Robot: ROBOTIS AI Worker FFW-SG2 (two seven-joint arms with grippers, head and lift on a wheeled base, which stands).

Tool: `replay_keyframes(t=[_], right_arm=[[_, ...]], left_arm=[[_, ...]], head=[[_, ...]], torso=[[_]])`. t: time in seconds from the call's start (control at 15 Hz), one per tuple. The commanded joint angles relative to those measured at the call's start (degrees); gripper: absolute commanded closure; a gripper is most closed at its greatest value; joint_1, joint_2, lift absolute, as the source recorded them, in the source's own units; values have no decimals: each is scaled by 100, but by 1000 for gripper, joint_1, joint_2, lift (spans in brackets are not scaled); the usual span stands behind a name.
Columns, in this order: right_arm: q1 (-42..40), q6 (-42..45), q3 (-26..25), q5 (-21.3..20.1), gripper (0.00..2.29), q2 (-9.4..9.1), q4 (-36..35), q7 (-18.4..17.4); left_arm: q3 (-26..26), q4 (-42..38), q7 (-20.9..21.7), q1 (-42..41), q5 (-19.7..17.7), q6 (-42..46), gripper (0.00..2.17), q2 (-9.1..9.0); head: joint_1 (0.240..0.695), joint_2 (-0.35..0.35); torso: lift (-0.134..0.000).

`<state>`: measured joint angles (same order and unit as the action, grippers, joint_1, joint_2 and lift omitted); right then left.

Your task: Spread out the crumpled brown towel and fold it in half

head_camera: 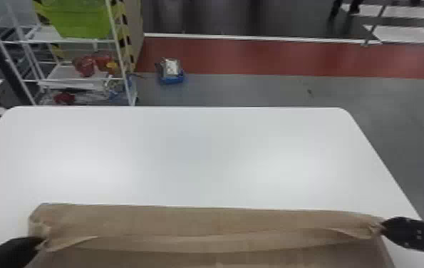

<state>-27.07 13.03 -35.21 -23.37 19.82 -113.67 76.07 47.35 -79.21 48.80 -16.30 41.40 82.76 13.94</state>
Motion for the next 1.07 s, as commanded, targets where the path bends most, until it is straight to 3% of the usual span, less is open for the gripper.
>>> replay_keyframes(t=[0.0, 0.47, 1.0], right_arm=[[-238, 283, -56, 17, 1531, -22, -32, -4], [-545, 986, -162, -115, 1531, -66, 143, -154], [-703, 1161, -522, 87, 1531, -83, -15, 5]], left_arm=[[11, 29, -46, -101, -27, 148, 1551, -14], [-103, 301, -204, 4, 78, 130, 1548, 39], [20, 310, -186, 66, 17, 148, 1548, 100]], head=[[695, -48], [695, -54], [695, -57]], torso=[[-123], [-123], [-123]])
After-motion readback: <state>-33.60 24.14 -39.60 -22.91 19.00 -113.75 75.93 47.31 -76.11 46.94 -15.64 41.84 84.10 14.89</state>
